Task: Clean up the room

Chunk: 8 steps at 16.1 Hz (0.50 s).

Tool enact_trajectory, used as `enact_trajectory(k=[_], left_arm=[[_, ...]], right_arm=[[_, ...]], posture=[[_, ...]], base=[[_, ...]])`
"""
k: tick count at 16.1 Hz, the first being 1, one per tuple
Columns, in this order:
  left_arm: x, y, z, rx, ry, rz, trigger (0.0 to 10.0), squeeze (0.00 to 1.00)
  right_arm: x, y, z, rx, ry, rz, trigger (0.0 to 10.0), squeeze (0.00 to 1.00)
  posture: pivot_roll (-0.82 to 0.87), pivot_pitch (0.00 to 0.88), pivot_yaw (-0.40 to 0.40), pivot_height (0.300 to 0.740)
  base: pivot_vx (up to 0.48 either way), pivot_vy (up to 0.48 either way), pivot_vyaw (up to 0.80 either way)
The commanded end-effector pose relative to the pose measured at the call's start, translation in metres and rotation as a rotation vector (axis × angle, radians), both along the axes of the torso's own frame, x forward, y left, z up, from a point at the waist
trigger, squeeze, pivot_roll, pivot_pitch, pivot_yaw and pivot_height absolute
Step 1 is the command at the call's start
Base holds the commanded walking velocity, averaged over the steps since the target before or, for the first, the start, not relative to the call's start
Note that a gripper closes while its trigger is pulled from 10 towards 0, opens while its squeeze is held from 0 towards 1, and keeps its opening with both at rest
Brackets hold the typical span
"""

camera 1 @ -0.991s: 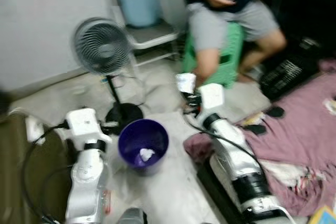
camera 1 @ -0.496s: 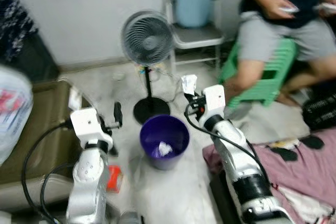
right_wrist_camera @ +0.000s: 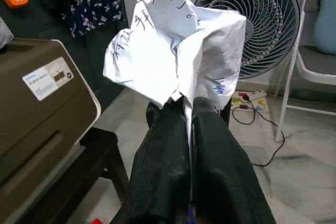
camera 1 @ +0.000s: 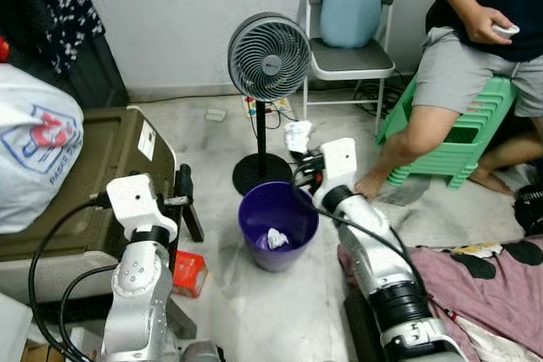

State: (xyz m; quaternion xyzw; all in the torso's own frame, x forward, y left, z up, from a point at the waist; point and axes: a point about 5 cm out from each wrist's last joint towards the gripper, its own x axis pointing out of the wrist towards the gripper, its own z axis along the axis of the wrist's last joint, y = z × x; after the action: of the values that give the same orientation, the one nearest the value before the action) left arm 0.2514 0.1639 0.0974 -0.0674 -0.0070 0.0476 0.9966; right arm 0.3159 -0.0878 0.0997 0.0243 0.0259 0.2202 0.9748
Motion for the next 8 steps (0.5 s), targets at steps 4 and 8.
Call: enact_trajectory(k=[4, 8], left_arm=[[-0.0003, -0.0005, 0.0045, -0.003, -0.020, -0.013, 10.0, 0.00], [-0.0001, -0.0001, 0.0043, -0.007, -0.019, -0.016, 10.0, 0.00]], right_arm=[[0.0020, 0.0002, 0.0022, -0.010, -0.002, -0.003, 10.0, 0.00], [0.0024, 0.0004, 0.0012, -0.015, 0.004, -0.004, 10.0, 0.00]], posture=[[-0.05, 0.029, -0.010, 0.740], [-0.05, 0.030, -0.010, 0.740]], base=[[0.355, 0.061, 0.00], [0.388, 0.283, 0.00]])
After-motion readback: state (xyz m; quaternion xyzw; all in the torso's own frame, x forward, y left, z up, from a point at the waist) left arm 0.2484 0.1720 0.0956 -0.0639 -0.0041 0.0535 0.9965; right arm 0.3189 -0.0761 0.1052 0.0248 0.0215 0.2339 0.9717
